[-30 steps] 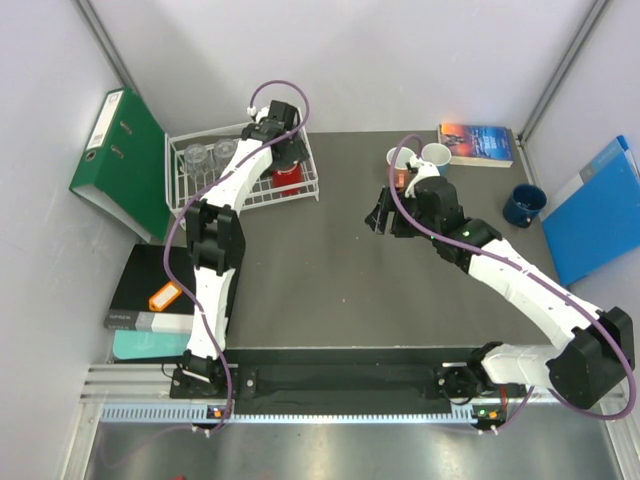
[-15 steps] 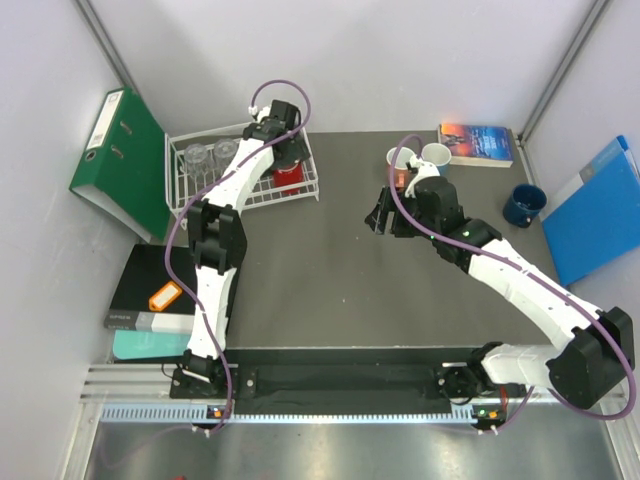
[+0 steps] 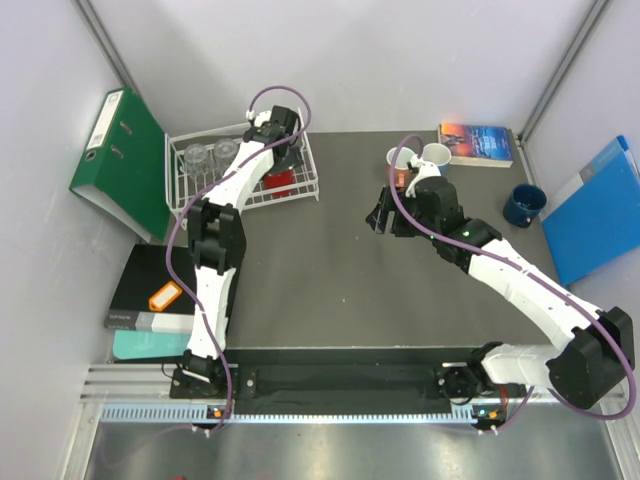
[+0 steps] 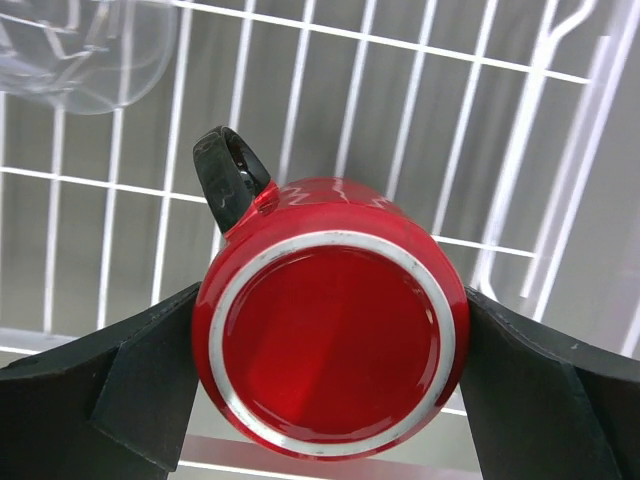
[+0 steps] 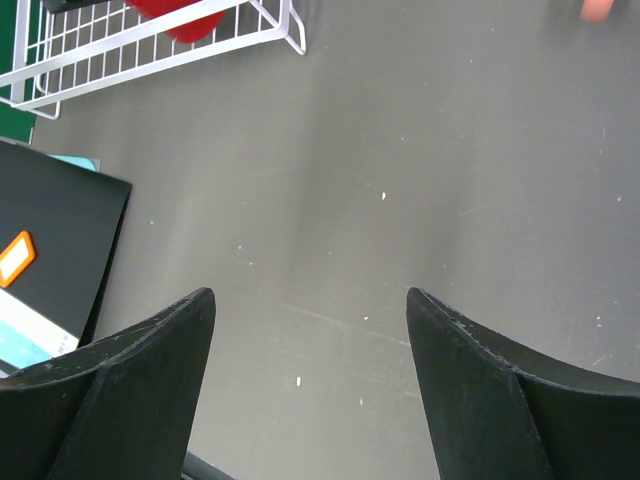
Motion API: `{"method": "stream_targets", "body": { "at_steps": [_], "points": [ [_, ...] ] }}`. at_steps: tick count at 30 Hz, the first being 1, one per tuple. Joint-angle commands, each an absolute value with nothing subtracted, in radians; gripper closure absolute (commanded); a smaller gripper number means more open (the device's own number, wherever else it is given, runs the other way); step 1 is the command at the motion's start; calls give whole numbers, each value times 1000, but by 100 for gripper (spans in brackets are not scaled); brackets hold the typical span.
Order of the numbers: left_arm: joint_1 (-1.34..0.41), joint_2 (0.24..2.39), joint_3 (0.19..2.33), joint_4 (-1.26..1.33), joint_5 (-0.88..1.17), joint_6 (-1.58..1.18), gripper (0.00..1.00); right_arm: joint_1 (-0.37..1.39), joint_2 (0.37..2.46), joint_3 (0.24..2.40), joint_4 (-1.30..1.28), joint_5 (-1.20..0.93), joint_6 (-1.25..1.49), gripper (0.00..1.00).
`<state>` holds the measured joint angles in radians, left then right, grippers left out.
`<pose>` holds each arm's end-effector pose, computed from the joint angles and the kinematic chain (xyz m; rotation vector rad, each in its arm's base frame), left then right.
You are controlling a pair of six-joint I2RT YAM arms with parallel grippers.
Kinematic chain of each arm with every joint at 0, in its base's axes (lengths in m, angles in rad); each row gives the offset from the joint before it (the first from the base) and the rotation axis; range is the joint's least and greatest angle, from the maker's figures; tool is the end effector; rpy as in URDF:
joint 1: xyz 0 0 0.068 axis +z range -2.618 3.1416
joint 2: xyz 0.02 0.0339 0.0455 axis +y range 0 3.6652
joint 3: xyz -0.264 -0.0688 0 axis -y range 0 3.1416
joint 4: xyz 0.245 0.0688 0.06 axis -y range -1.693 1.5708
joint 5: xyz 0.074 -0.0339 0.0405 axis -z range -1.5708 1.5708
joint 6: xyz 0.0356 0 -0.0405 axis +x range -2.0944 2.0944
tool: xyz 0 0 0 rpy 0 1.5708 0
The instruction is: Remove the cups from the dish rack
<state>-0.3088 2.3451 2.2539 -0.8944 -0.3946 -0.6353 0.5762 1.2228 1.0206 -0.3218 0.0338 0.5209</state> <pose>0.4930 -0.1429 0.2506 -0.5431 2.3906 0.1005 0.2329 0.1499 0.3164 -0.0386 2.1565 0.6179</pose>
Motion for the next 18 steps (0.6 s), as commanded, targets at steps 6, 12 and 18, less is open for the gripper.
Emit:
{"method": "stream_targets", "body": {
  "at_steps": [6, 12, 18],
  "points": [
    [-291, 2347, 2184, -1083, -420, -624, 24, 586, 1203, 1020, -278, 43, 526, 23],
    [-291, 2301, 2143, -1039, -374, -630, 100, 587, 1201, 1022, -275, 38, 522, 23],
    [-291, 2188, 2114, -976, -325, -635, 100, 586, 1206, 1046, -287, 51, 500, 23]
  ]
}}
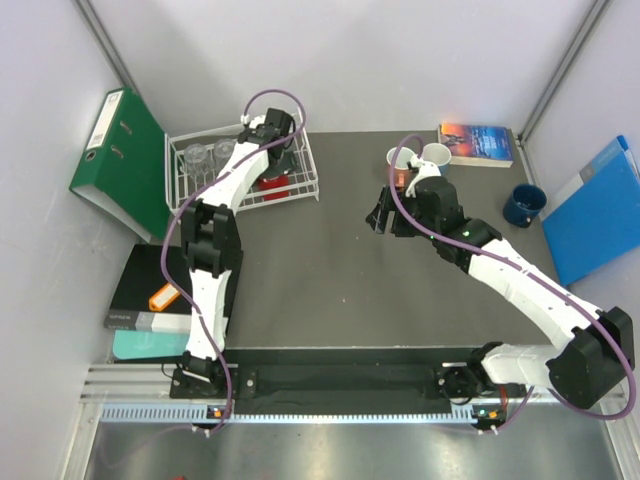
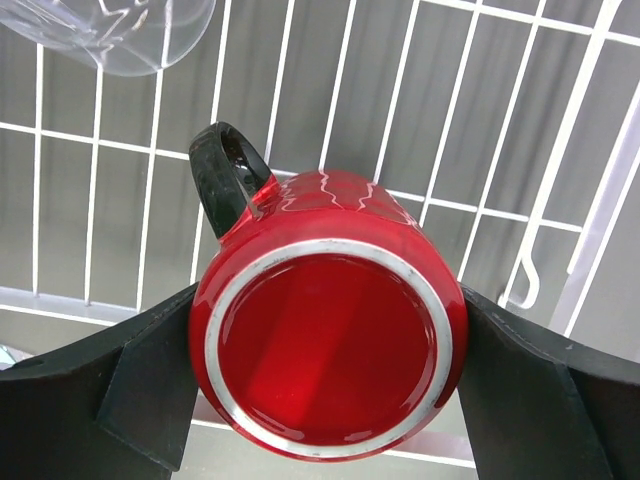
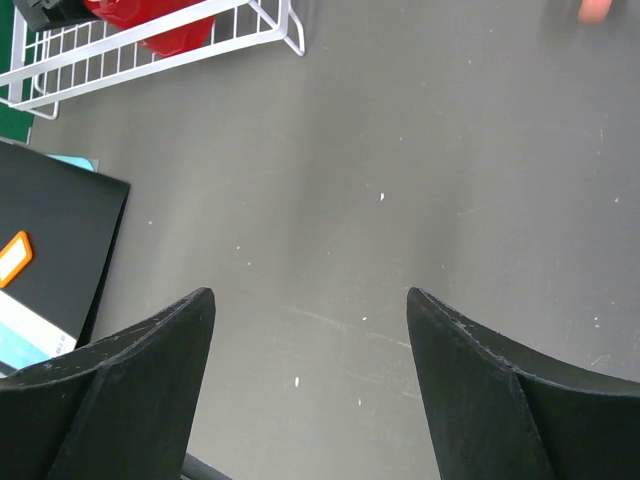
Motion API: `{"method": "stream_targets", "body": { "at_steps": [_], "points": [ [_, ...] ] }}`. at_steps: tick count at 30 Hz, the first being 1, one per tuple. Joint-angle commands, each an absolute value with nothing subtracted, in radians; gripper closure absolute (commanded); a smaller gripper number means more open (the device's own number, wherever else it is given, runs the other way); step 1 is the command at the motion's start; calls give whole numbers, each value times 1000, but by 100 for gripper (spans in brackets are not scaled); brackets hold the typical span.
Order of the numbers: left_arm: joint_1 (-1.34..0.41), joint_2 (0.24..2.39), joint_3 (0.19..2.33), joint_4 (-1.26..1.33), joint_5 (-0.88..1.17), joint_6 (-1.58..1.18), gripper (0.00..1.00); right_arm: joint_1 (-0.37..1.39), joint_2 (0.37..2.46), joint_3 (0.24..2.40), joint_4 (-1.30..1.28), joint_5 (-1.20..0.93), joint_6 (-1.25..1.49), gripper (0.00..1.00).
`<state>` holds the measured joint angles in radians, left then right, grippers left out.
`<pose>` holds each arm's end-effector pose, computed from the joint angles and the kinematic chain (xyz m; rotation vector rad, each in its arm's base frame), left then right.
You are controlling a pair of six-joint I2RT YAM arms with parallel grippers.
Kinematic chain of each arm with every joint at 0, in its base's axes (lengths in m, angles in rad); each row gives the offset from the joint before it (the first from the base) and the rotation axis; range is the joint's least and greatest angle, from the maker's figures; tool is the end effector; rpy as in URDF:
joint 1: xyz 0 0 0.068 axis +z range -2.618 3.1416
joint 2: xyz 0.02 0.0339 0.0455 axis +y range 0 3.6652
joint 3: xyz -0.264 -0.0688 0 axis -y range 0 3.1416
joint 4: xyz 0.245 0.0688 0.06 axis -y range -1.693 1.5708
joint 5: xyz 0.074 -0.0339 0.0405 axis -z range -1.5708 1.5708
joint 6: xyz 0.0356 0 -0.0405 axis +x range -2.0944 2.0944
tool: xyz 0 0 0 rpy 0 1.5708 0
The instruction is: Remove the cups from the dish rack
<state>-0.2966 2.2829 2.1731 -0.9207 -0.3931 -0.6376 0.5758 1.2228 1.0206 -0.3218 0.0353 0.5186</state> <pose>0.4798 -0.1324 0.2545 -0.5569 2.4268 0.1320 0.2329 0.1497 0.3164 -0.0397 2.1558 0.6149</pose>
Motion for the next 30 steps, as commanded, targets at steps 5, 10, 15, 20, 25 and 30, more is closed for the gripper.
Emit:
{"method": "stream_targets", "body": {
  "at_steps": [5, 10, 15, 20, 25, 30],
  "points": [
    [-281, 2022, 1983, -755, -276, -618, 100, 584, 1213, 1077, -308, 89, 480, 22],
    [-256, 2006, 2019, -727, -215, -621, 100, 584, 1210, 1088, -308, 92, 482, 23],
    [-247, 2013, 2026, -715, -195, -614, 100, 586, 1203, 1085, -307, 92, 488, 22],
    [-204, 1904, 1901, -551, -54, -678, 100, 584, 1189, 1075, -288, 94, 480, 23],
    [-169, 1862, 1876, -483, 30, -725, 100, 586, 1190, 1097, -299, 143, 483, 23],
    [-103, 1770, 1726, -301, 188, -817, 100, 581, 1158, 1068, -238, 181, 532, 20]
  ]
}}
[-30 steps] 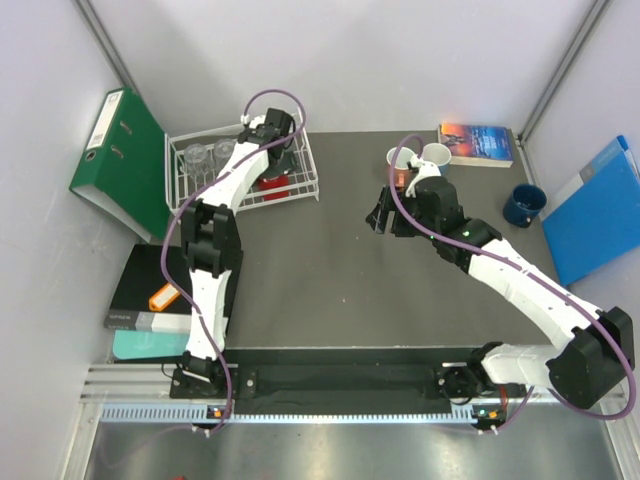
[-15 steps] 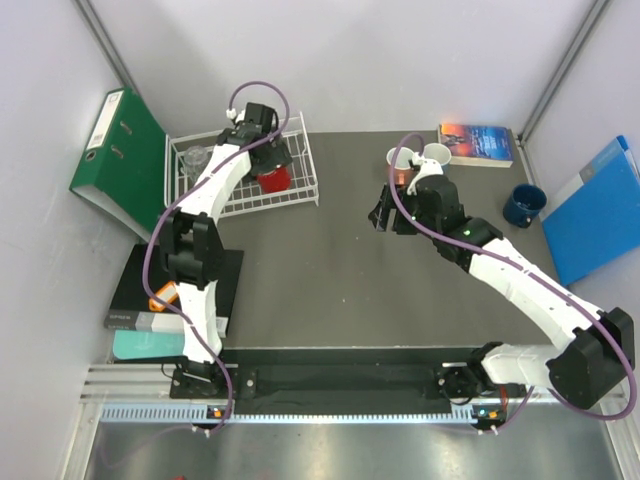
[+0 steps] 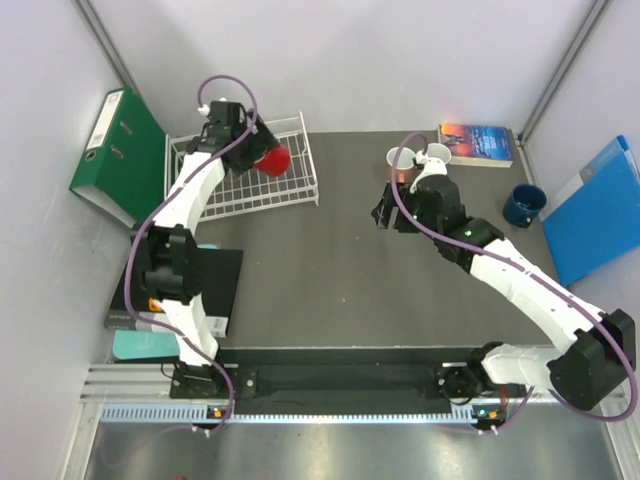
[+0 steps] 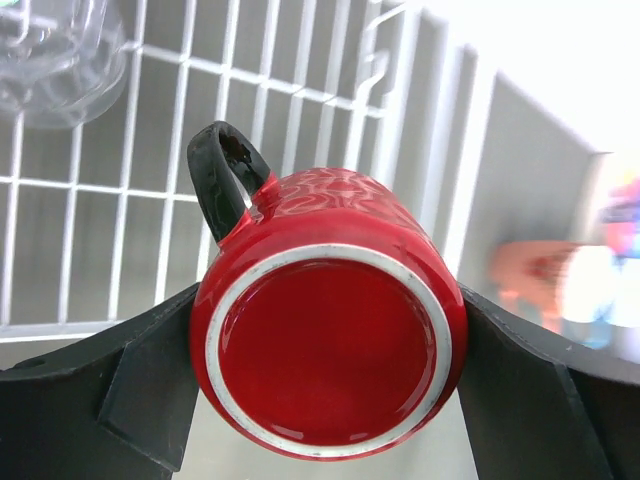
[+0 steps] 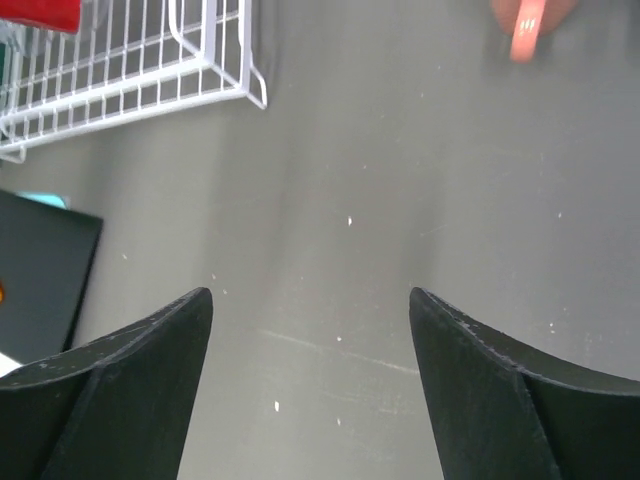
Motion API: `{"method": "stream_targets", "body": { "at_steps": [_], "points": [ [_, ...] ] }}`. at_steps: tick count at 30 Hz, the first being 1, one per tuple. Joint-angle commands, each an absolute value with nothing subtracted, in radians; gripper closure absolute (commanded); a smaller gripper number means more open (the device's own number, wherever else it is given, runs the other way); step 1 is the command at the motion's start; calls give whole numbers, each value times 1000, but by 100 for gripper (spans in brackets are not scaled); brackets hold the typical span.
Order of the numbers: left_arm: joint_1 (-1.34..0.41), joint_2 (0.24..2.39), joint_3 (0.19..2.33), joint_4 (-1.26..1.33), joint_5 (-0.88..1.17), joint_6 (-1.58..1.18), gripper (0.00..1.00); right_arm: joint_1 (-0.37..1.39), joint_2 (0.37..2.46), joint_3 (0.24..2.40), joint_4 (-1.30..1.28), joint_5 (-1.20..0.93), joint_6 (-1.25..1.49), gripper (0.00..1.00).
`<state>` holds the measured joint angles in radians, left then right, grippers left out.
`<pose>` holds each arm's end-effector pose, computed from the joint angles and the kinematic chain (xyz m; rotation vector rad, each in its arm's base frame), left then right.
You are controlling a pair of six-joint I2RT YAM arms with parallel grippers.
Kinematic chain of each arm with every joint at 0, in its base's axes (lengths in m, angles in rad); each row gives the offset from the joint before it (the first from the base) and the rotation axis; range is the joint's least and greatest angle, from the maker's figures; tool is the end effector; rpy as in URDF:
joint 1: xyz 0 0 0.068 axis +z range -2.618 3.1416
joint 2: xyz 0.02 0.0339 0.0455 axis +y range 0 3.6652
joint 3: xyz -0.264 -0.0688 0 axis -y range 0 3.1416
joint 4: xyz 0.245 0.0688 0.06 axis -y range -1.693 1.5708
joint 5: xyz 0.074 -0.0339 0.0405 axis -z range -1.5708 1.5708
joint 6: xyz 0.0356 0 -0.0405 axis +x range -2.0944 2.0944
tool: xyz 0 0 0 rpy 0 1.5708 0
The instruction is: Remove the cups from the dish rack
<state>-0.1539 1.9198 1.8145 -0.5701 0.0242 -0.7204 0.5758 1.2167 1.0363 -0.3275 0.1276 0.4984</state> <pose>0.4404 -0.0692 0.3270 -0.6282 2.2059 -0.4914 0.2338 0.1464 0.3230 -0.0025 2.1166 0.5201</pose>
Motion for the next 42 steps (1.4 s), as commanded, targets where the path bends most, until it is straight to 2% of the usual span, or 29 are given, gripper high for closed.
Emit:
{"method": "stream_targets", "body": {
  "at_steps": [1, 3, 4, 6, 12, 15, 18, 23, 29, 33, 37, 42],
  "points": [
    [-86, 1754, 1686, -237, 227, -891, 100, 578, 1152, 1059, -218, 179, 549, 19],
    [-33, 1710, 1561, -16, 370, -936, 100, 572, 1128, 1028, -154, 167, 560, 19],
    [-19, 1700, 1527, 62, 414, -1091, 100, 569, 1121, 1013, -137, 137, 561, 19],
    [-8, 1700, 1441, 297, 504, -1204, 100, 558, 1111, 1017, -118, 94, 569, 19],
    [-6, 1695, 1333, 757, 690, -1549, 100, 554, 1100, 1048, -71, -57, 580, 21],
    [-18, 1695, 1315, 965, 777, -1682, 100, 555, 1077, 1022, 36, -135, 598, 24],
    [-32, 1681, 1292, 1093, 837, -1758, 100, 555, 1077, 1019, 112, -237, 635, 26],
    [-40, 1615, 1198, 1218, 911, -1819, 100, 555, 1069, 1042, 176, -279, 666, 26],
    [-57, 1595, 1076, 1591, 950, -2058, 100, 543, 1072, 1097, 189, -299, 666, 25],
    [-69, 1566, 1031, 1684, 966, -2144, 100, 538, 1094, 1100, 218, -333, 693, 26],
    [-101, 1539, 996, 1641, 983, -2108, 100, 538, 1152, 1094, 337, -400, 765, 27],
    [-161, 1528, 1003, 1585, 982, -2066, 100, 538, 1206, 1094, 367, -419, 790, 28]
  ]
}}
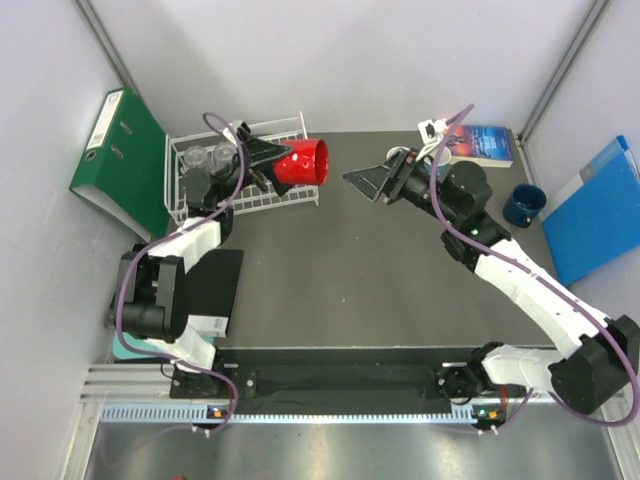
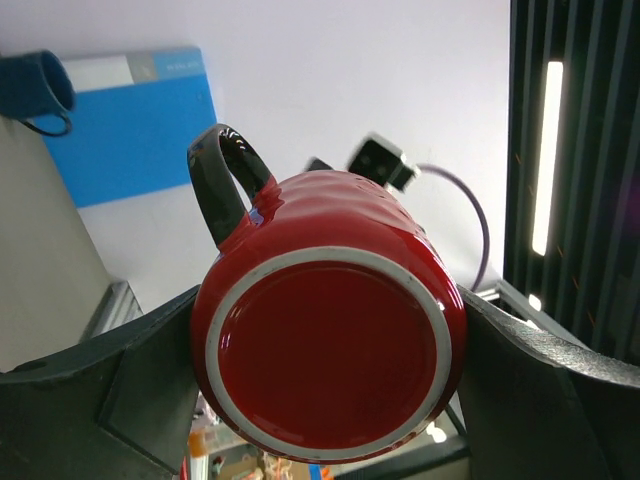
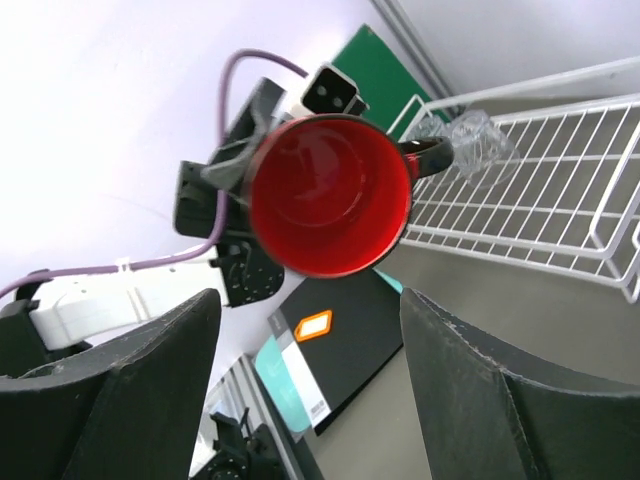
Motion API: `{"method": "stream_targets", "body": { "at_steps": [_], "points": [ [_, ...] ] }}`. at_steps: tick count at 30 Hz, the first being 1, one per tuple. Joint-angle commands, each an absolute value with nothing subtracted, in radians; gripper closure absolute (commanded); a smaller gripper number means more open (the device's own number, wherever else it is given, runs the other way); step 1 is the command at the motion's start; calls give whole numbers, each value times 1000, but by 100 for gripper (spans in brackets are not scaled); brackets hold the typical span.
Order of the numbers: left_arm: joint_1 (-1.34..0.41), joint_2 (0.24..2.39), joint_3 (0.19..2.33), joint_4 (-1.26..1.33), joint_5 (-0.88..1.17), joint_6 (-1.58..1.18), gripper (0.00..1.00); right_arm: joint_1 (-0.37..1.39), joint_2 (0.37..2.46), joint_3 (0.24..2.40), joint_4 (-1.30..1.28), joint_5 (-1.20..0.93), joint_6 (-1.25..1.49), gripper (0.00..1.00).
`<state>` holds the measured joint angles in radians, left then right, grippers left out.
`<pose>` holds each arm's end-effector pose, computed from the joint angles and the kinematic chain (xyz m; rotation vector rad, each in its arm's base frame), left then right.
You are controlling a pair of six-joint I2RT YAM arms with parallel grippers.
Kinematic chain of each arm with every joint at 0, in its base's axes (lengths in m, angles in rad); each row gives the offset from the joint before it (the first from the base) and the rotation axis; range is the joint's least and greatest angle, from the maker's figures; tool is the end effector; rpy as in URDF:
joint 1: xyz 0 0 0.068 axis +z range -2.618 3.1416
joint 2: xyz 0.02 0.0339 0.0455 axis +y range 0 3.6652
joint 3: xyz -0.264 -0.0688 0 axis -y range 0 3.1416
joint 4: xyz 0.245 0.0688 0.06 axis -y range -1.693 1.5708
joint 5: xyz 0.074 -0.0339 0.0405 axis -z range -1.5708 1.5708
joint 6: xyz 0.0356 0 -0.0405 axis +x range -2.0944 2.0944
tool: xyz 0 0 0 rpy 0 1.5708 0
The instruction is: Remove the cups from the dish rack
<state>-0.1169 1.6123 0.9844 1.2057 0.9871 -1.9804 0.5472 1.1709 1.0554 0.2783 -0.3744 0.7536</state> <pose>0.3371 -0.0695 0.3330 -0.2480 1.6424 -2.2019 0.2266 0.1533 0.4054 -0.1810 1.5496 1.3153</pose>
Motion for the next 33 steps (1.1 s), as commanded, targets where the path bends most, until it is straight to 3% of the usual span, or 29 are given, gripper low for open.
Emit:
{"method": "stream_targets", "body": {
  "at_steps": [1, 12, 13, 16, 18, 20, 25, 28, 29, 31, 32, 33],
  "points": [
    [-172, 1525, 1012, 1565, 980, -2053, 100, 538, 1216, 1094, 370, -419, 790, 28],
    [-327, 1462, 1008, 1342, 977, -1865, 100, 538, 1275, 1123, 390, -414, 768, 32],
    [-334, 1463, 1000, 1338, 976, -1861, 100, 538, 1284, 1123, 399, -419, 772, 35],
    [-341, 1459, 994, 1325, 974, -1850, 100, 538, 1298, 1124, 413, -437, 795, 65],
    [-344, 1460, 997, 1307, 976, -1836, 100, 538, 1301, 1121, 413, -442, 799, 76],
    [-344, 1462, 1003, 1287, 980, -1815, 100, 537, 1302, 1120, 402, -443, 801, 97],
    [-341, 1479, 1012, 1217, 977, -1767, 100, 538, 1275, 1111, 364, -439, 787, 100],
    [-341, 1486, 1014, 1130, 950, -1688, 83, 537, 1238, 1114, 298, -390, 756, 100],
    [-339, 1488, 1014, 1106, 934, -1672, 57, 538, 1226, 1129, 246, -364, 733, 100],
    [-339, 1493, 1017, 1050, 919, -1645, 29, 538, 1203, 1152, 178, -335, 697, 100],
    [-339, 1494, 1019, 1019, 901, -1614, 10, 537, 1195, 1182, 143, -296, 662, 100],
    [-337, 1496, 1031, 965, 891, -1586, 1, 538, 1186, 1199, 56, -273, 643, 100]
  ]
}}
